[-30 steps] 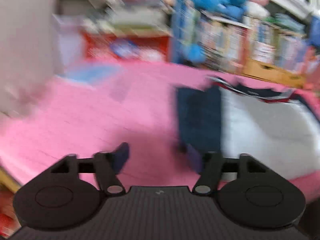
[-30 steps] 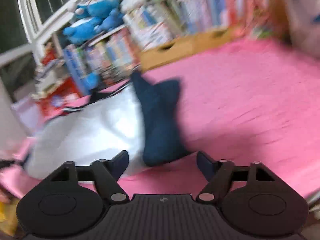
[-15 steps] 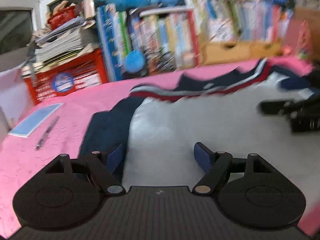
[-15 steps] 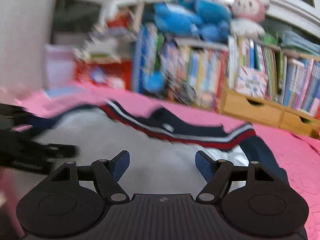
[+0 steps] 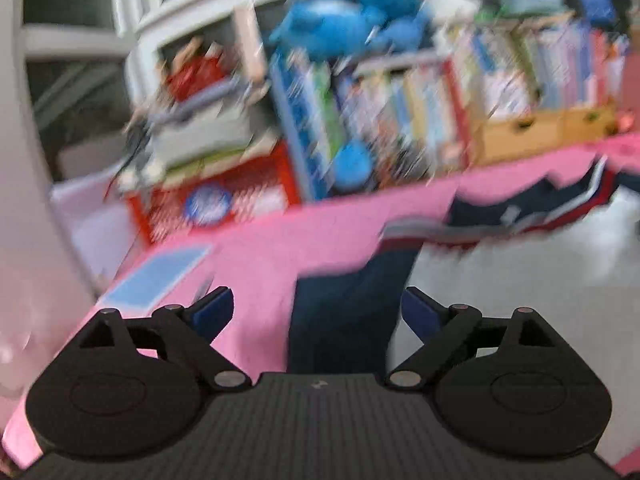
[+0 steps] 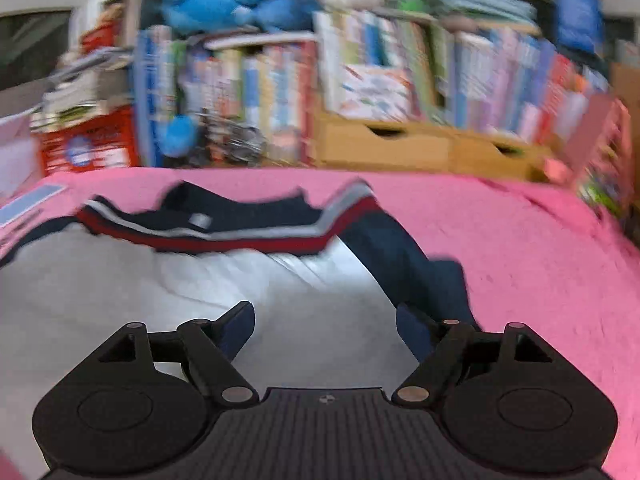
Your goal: Fold clothes
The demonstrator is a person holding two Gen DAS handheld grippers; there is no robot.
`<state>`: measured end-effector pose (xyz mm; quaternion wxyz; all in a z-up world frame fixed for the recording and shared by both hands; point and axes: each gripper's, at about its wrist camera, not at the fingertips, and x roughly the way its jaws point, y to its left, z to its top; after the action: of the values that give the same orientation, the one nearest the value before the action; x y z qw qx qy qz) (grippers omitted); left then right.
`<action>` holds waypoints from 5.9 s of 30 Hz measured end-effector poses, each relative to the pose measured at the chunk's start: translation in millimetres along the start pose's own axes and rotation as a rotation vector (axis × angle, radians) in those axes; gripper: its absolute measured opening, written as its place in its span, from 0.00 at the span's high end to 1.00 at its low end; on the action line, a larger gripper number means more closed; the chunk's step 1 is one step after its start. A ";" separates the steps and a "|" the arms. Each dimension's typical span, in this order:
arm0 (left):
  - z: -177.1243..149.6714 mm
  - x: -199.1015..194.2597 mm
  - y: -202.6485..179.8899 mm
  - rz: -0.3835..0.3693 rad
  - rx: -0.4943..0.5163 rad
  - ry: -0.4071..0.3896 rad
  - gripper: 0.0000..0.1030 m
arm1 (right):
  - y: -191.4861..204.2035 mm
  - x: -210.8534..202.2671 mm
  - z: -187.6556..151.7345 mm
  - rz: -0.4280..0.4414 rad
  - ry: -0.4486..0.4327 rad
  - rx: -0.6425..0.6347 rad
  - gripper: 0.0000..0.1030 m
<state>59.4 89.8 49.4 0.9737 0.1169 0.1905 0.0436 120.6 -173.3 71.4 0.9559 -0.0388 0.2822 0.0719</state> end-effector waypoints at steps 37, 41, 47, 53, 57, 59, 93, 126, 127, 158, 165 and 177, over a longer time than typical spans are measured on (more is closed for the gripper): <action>10.4 145.3 -28.3 -0.255 -0.063 0.262 0.00 | 10.9 101.2 20.4 0.049 0.097 0.047 0.00; 9.4 144.5 -28.0 -0.257 -0.074 0.265 0.00 | 8.2 99.2 17.9 0.047 0.099 0.097 0.00; 9.0 145.4 -27.4 -0.258 -0.090 0.271 0.00 | 10.3 93.4 25.8 0.043 0.136 0.133 0.00; 8.8 145.4 -26.4 -0.258 -0.098 0.274 0.00 | 67.1 22.9 25.4 0.206 -0.052 -0.041 0.00; 8.9 145.5 -26.1 -0.260 -0.102 0.275 0.00 | 119.3 -4.3 -4.0 0.341 -0.074 -0.260 0.00; 8.8 145.5 -25.6 -0.262 -0.105 0.276 0.00 | 129.2 -2.3 -20.9 0.297 -0.041 -0.349 0.00; 9.0 147.9 -23.1 -0.271 -0.127 0.280 0.00 | 33.9 105.7 24.6 0.109 0.127 0.032 0.00; -21.5 48.9 -57.2 -0.176 -0.006 0.235 0.00 | 77.4 -7.5 -38.7 0.032 0.026 -0.086 0.00; -23.9 49.0 -56.8 -0.176 -0.014 0.225 0.00 | 76.7 -6.8 -38.4 0.034 0.027 -0.082 0.00; -28.4 46.3 -57.5 -0.175 -0.027 0.211 0.00 | 94.0 -39.4 -52.8 0.061 -0.040 -0.060 0.00; -29.1 47.0 -56.5 -0.183 -0.031 0.212 0.00 | 50.9 -50.5 -65.8 0.046 -0.035 0.085 0.00; -41.0 23.3 -9.9 -0.157 -0.112 0.197 0.00 | -5.8 -58.2 -101.5 -0.133 -0.071 0.088 0.00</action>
<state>65.8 91.9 1.7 0.9557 0.0423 0.2911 -0.0109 19.0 -197.3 18.4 0.9687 -0.0130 0.2477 -0.0030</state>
